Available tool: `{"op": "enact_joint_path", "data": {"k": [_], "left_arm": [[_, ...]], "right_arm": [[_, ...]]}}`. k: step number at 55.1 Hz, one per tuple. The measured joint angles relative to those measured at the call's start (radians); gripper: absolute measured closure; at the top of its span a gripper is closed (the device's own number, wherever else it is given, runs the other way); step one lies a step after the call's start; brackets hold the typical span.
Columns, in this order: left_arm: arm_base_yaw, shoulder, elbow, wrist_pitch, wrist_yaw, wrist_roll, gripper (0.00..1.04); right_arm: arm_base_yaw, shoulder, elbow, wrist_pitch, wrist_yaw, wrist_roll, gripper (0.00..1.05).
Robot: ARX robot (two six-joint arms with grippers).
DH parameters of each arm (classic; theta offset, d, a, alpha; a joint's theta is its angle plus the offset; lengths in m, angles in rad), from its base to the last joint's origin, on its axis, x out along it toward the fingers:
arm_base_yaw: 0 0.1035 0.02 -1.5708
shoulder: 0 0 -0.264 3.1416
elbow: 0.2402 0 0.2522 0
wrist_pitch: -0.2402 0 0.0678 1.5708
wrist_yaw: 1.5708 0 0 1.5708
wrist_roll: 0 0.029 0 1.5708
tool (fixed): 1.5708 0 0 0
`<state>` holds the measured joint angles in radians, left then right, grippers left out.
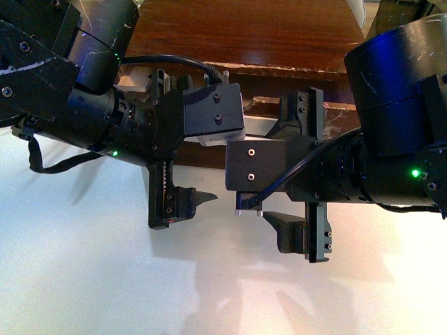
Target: Open drawer
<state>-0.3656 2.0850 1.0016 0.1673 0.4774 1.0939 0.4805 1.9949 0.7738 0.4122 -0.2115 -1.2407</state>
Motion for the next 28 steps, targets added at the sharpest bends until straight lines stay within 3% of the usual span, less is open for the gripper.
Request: {"op": "enact_joint_path", "data": {"k": [28], "left_arm": [[-0.008, -0.075, -0.136, 0.051, 0.005, -0.011, 0.08]], "right_arm": [[0.084, -0.048, -0.096, 0.046, 0.041, 0.041, 0.09]]}}
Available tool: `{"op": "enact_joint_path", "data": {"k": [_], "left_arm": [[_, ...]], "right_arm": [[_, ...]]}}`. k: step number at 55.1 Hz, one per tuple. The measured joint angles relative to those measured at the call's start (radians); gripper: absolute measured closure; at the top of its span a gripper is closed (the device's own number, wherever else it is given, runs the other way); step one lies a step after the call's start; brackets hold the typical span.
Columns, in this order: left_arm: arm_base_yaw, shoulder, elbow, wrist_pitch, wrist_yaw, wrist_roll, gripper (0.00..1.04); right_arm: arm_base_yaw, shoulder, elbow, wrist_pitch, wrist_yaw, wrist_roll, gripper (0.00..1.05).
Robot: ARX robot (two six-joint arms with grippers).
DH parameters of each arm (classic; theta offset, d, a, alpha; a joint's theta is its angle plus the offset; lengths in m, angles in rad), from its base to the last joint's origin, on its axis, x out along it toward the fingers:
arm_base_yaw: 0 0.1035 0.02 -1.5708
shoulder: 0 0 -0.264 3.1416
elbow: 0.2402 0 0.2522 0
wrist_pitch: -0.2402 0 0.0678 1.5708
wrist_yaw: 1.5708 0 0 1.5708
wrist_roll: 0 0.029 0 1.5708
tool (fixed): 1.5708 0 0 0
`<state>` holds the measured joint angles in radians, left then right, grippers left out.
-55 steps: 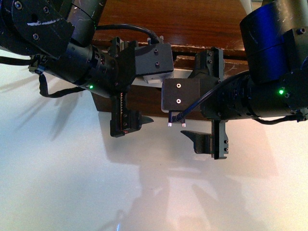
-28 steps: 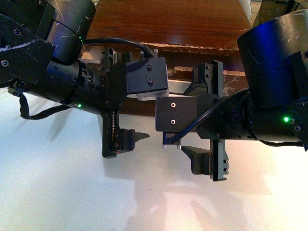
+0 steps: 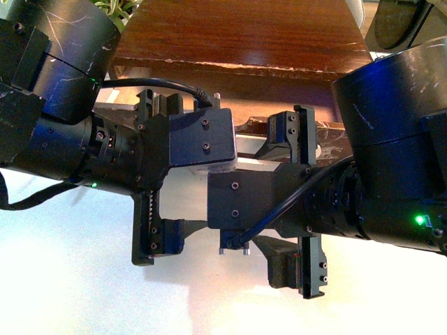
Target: Open drawer
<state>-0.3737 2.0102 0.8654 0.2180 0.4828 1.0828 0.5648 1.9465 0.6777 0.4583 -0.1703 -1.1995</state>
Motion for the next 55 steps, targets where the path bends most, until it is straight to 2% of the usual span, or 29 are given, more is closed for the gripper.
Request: {"op": "enact_joint_path", "data": {"k": [22, 55], "left_arm": [[-0.002, -0.051, -0.068, 0.006, 0.006, -0.004, 0.08], [-0.001, -0.075, -0.081, 0.019, 0.001, -0.042, 0.08]], "right_arm": [[0.047, -0.019, -0.032, 0.008, 0.029, 0.023, 0.09], [0.036, -0.02, -0.04, 0.056, 0.049, 0.006, 0.09]]}}
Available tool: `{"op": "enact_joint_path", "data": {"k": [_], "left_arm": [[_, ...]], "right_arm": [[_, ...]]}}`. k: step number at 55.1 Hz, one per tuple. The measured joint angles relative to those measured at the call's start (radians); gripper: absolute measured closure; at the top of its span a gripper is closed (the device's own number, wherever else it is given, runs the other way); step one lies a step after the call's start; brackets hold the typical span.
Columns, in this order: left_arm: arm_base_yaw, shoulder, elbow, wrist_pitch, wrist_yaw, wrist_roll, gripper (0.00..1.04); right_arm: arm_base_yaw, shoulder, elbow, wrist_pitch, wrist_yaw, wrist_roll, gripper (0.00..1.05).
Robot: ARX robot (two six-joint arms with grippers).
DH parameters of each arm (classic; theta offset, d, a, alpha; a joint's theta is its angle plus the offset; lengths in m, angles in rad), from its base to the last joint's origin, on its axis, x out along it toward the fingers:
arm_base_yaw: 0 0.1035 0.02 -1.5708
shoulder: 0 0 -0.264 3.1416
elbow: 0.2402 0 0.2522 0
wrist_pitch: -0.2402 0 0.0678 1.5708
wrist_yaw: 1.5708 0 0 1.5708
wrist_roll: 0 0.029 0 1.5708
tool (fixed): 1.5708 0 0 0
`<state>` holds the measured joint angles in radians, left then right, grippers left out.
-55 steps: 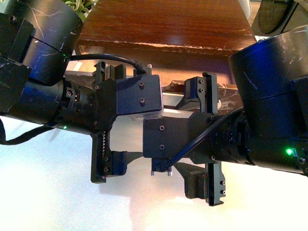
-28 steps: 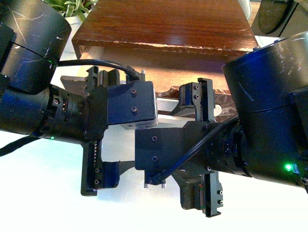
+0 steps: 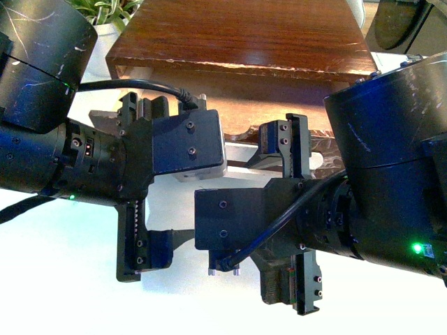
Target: Open drawer
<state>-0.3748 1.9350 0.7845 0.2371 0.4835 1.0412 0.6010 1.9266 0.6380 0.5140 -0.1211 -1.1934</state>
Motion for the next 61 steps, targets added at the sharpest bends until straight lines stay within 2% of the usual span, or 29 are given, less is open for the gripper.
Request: {"op": "enact_joint_path", "data": {"k": [23, 37, 42, 50, 54, 61], "left_arm": [[0.004, -0.09, -0.019, 0.003, 0.023, -0.069, 0.08], [0.046, -0.176, -0.032, -0.007, 0.064, -0.131, 0.08], [0.085, -0.224, -0.034, -0.011, 0.085, -0.166, 0.08], [0.196, -0.314, -0.035, -0.011, 0.105, -0.27, 0.08], [0.264, -0.372, -0.043, -0.008, 0.119, -0.354, 0.08], [0.337, -0.456, -0.069, 0.003, 0.131, -0.467, 0.08]], "right_arm": [[-0.023, -0.14, -0.043, -0.022, -0.043, -0.016, 0.09], [-0.079, -0.245, -0.075, -0.041, -0.038, -0.021, 0.09], [-0.117, -0.311, -0.101, -0.068, -0.066, -0.003, 0.09], [-0.217, -0.458, -0.158, -0.088, -0.093, 0.045, 0.09], [-0.287, -0.552, -0.177, -0.132, -0.097, 0.104, 0.09], [-0.352, -0.677, -0.196, -0.184, -0.105, 0.208, 0.09]]}}
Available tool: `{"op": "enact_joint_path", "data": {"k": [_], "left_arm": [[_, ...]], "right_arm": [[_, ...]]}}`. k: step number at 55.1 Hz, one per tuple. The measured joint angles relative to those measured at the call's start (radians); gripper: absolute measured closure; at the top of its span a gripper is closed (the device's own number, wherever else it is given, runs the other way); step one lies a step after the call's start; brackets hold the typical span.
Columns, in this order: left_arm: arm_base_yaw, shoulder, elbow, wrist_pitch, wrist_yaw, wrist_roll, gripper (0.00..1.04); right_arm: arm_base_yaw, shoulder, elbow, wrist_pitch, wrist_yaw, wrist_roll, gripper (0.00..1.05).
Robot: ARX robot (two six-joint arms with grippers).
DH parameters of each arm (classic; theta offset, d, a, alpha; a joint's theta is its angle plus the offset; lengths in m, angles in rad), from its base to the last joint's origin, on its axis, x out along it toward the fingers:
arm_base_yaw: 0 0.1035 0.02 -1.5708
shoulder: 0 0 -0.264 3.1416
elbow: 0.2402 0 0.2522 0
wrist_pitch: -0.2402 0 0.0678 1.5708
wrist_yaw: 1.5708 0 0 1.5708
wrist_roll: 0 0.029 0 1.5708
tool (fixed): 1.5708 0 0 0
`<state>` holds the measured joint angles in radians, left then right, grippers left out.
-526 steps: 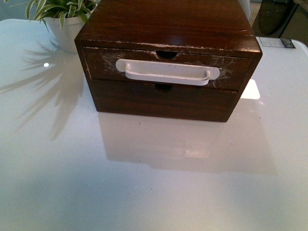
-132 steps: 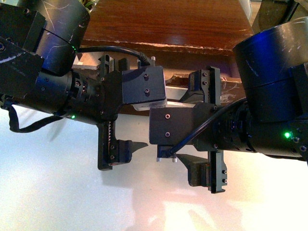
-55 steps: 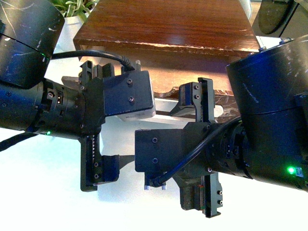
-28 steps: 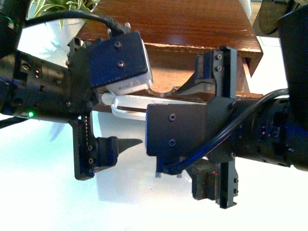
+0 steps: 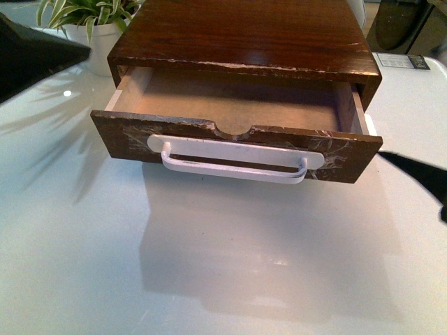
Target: Open drawer
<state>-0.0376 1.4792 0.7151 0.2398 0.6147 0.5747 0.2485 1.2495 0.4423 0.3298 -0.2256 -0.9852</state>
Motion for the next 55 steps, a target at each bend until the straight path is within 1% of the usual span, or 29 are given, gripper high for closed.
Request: {"op": "enact_joint_path", "data": {"k": [3, 9, 11, 14, 21, 28, 31, 32, 33, 34, 35, 36, 37, 38, 40, 41, 42, 44, 48, 49, 51, 53, 54, 55], "left_arm": [[0.039, -0.05, -0.015, 0.006, 0.008, -0.07, 0.08], [0.151, -0.176, -0.049, -0.005, 0.045, -0.27, 0.08], [0.178, -0.2, -0.056, -0.012, 0.051, -0.304, 0.08], [0.229, -0.244, -0.072, -0.016, 0.062, -0.388, 0.08], [0.323, -0.321, -0.108, -0.03, 0.084, -0.513, 0.08], [0.376, -0.385, -0.156, -0.04, 0.118, -0.576, 0.08], [0.384, -0.41, -0.178, -0.039, 0.105, -0.588, 0.09], [0.375, -0.419, -0.2, 0.007, 0.053, -0.587, 0.12], [0.362, -0.43, -0.229, 0.078, -0.025, -0.587, 0.15], [0.355, -0.435, -0.245, 0.113, -0.061, -0.586, 0.17], [0.343, -0.446, -0.276, 0.181, -0.126, -0.586, 0.2], [0.323, -0.462, -0.321, 0.272, -0.214, -0.585, 0.26], [0.312, -0.474, -0.346, 0.32, -0.261, -0.584, 0.29], [0.307, -0.48, -0.359, 0.341, -0.283, -0.584, 0.31], [0.288, -0.504, -0.394, 0.393, -0.346, -0.584, 0.38], [0.279, -0.517, -0.409, 0.404, -0.368, -0.583, 0.42], [0.275, -0.523, -0.416, 0.407, -0.377, -0.583, 0.43], [0.261, -0.549, -0.441, 0.411, -0.402, -0.583, 0.51], [0.235, -0.591, -0.481, 0.411, -0.425, -0.583, 0.63], [0.225, -0.606, -0.497, 0.41, -0.435, -0.583, 0.68], [0.211, -0.627, -0.515, 0.406, -0.446, -0.583, 0.75], [0.194, -0.659, -0.539, 0.396, -0.463, -0.583, 0.86], [0.186, -0.676, -0.551, 0.391, -0.471, -0.583, 0.91], [0.181, -0.687, -0.557, 0.387, -0.477, -0.583, 0.95]], "right_arm": [[-0.019, -0.061, -0.011, -0.016, 0.0, 0.06, 0.09], [-0.09, -0.26, -0.049, -0.09, 0.003, 0.276, 0.09], [-0.108, -0.296, -0.056, -0.105, 0.012, 0.326, 0.09], [-0.135, -0.35, -0.068, -0.125, 0.036, 0.382, 0.09], [-0.197, -0.477, -0.098, -0.164, 0.082, 0.507, 0.09], [-0.235, -0.584, -0.116, -0.217, 0.115, 0.626, 0.09], [-0.238, -0.618, -0.125, -0.237, 0.141, 0.66, 0.09], [-0.239, -0.625, -0.128, -0.241, 0.143, 0.668, 0.09], [-0.239, -0.628, -0.129, -0.241, 0.144, 0.674, 0.09], [-0.241, -0.635, -0.138, -0.221, 0.163, 0.702, 0.1], [-0.241, -0.642, -0.156, -0.172, 0.185, 0.725, 0.13], [-0.243, -0.651, -0.187, -0.093, 0.209, 0.781, 0.18], [-0.243, -0.657, -0.206, -0.047, 0.214, 0.805, 0.22], [-0.243, -0.66, -0.215, -0.028, 0.217, 0.827, 0.24], [-0.245, -0.675, -0.245, 0.023, 0.226, 0.875, 0.31], [-0.246, -0.679, -0.25, 0.029, 0.225, 0.88, 0.32], [-0.246, -0.687, -0.259, 0.036, 0.225, 0.896, 0.36], [-0.246, -0.704, -0.275, 0.04, 0.226, 0.921, 0.43], [-0.246, -0.732, -0.301, 0.039, 0.226, 0.946, 0.55], [-0.246, -0.743, -0.309, 0.037, 0.226, 0.953, 0.6], [-0.246, -0.756, -0.32, 0.034, 0.226, 0.96, 0.67], [-0.246, -0.779, -0.335, 0.026, 0.226, 0.966, 0.78], [-0.246, -0.787, -0.34, 0.022, 0.226, 0.967, 0.81], [-0.246, -0.798, -0.346, 0.018, 0.226, 0.968, 0.87]]}}
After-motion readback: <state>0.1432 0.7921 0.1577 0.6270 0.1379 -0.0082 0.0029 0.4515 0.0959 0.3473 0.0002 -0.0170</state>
